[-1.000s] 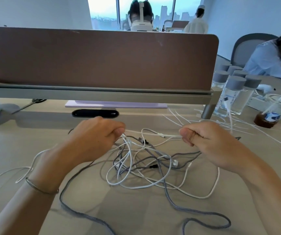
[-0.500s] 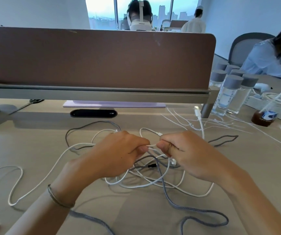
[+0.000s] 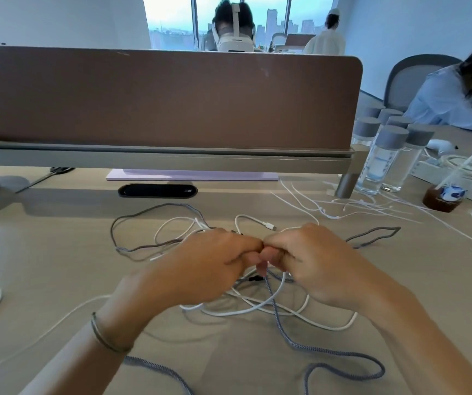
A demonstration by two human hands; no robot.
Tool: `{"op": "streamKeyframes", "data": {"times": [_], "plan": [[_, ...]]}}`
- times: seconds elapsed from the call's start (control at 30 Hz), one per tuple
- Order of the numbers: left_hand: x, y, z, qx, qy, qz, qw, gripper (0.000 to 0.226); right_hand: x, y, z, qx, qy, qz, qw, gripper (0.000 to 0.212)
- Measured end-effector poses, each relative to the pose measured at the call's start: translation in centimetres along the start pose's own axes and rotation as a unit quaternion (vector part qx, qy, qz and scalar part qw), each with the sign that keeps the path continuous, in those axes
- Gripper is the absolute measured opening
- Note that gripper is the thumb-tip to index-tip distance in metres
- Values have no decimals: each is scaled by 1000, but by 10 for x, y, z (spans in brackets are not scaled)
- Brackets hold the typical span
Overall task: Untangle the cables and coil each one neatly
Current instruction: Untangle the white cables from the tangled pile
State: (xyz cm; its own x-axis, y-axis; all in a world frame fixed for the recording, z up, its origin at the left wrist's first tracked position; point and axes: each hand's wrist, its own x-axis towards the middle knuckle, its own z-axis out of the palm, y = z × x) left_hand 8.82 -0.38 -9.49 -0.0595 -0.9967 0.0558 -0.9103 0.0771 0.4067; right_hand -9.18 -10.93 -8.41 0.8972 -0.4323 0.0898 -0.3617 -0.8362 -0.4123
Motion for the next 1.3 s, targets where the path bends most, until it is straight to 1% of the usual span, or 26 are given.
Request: {"op": "streamKeyframes", "data": {"times": [0.03,0.1,0.17,0.2,0.23,0.3,0.33,0.37,0.43,0.5,0.57,0.63,0.67,0.73,0.8,0.83,0.87,0.93,1.0,1.03,1.1,1.13,1.2,1.27,1.3], "plan": [[2,2,5,18,9,18,1000,27,0,-2,2,-4,-4,-6,1000,38],[1,-1,5,4,21,42,999,27,0,1,2,42,-4,-4,999,38],[-1,-9,-2,-66,24,51,996,28,-4,7,-5,99,11,9,995,41],[-2,-12,-7,-136,30,49,989,29,-6,10,-9,117,27,17,993,41],[-3,-13,-10,-230,38,49,971,30,-7,12,-14,138,46,24,989,41],[-3,-9,-11,-406,56,48,911,30,-6,16,-18,184,92,31,978,40],[-1,-4,-8,-460,61,40,885,32,-4,15,-17,204,107,33,972,40],[2,1,-4,-492,66,26,868,35,-2,13,-14,220,111,35,968,40],[9,10,6,-524,98,-7,846,43,3,6,-4,246,103,44,963,41],[13,13,12,-560,152,-25,814,45,7,1,7,291,106,73,948,42],[17,12,14,-623,192,-44,757,47,11,-4,14,355,103,115,922,43],[19,14,12,-690,188,-50,697,46,15,-9,20,418,72,145,894,46],[20,16,10,-711,181,-51,678,44,16,-11,24,443,60,155,881,49],[20,21,11,-724,182,-62,662,43,18,-16,33,471,60,167,864,48],[22,22,13,-724,212,-69,653,44,20,-17,41,480,75,171,857,40],[23,21,13,-731,230,-66,639,44,20,-19,43,485,72,171,855,35],[23,20,13,-743,246,-58,620,44,20,-21,46,496,57,169,850,29],[23,20,10,-764,272,-42,583,45,17,-28,52,537,-5,154,829,19],[22,18,6,-760,290,-43,580,44,15,-35,57,566,-56,140,810,19],[21,17,4,-755,297,-49,583,44,15,-36,60,579,-62,139,801,20],[19,12,0,-751,305,-58,583,43,17,-35,61,602,-54,142,784,14],[19,11,-1,-754,304,-60,579,43,17,-31,59,609,-51,142,778,11],[19,7,-4,-766,293,-67,568,44,16,-25,51,628,-66,125,765,13],[18,3,-7,-777,276,-78,561,45,13,-19,40,636,-87,101,760,18],[17,2,-9,-779,270,-85,560,45,11,-16,34,628,-96,98,766,20]]}}
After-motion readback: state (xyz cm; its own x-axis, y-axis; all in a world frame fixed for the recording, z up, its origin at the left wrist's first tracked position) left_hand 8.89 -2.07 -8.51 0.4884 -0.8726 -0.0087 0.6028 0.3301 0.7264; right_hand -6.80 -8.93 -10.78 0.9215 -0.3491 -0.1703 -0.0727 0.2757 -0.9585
